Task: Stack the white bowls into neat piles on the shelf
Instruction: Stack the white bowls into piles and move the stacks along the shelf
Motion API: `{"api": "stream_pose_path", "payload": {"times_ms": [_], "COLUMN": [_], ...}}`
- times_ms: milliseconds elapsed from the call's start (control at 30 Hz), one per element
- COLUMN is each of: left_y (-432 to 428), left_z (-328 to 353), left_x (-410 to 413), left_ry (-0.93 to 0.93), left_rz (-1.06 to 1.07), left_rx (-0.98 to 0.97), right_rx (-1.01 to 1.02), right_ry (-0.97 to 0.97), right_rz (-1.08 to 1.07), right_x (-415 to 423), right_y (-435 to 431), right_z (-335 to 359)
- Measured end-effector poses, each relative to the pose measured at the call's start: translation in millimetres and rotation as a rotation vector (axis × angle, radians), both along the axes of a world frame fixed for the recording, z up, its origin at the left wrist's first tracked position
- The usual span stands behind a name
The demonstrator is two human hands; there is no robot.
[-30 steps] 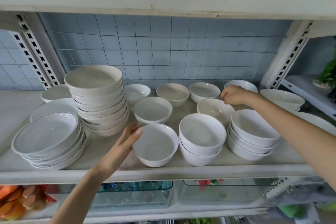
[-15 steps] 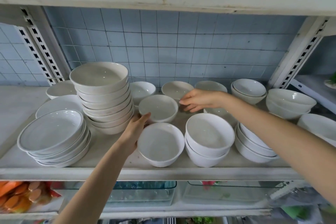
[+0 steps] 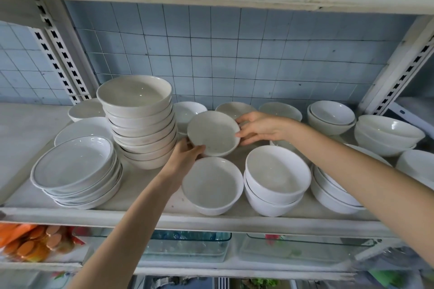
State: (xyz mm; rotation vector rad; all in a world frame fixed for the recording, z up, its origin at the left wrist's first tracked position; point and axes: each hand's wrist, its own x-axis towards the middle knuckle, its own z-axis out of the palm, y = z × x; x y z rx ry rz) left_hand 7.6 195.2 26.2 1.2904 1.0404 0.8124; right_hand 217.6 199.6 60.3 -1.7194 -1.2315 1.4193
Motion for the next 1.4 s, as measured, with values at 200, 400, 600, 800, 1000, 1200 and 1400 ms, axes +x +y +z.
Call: {"api": "stream_pose_path", "payload": {"times_ms": [200,400,600,800,1000,1200,1400], "left_y": [9,13,-2,-42,-65,-64,-39], "left_z": [7,19,24,-8,-43,-39,-38], "left_x": [11,23,16,-33,-57,-36,-32], "left_ry": [-0.053,-0.183,-0.068,0.131,0.403,0.324,0.234], "left_rz": [-0.03,-0.01,-0.157,-0.086,-0.24,-0.14,-0.072], "left_rx": [0.045,0.009,0.181,0.292,0.377,0.42,0.279], "right_rx": [0.066,0.191,0.207,0.16,0.158,0.192,0.165], "right_ry": [0.054,0.226,0.211,0.146,0.18,0.173,0.127], "right_rz": [-0.043,-0.142,-0.178,-0.202,-0.299,-0.367,-0.375], "right_x": [6,7,11,11,14,12,14], "right_y": [-8,-14,-21,-32,-33,-32,-34], "right_z": [18,26,33,30,32,39,39]}}
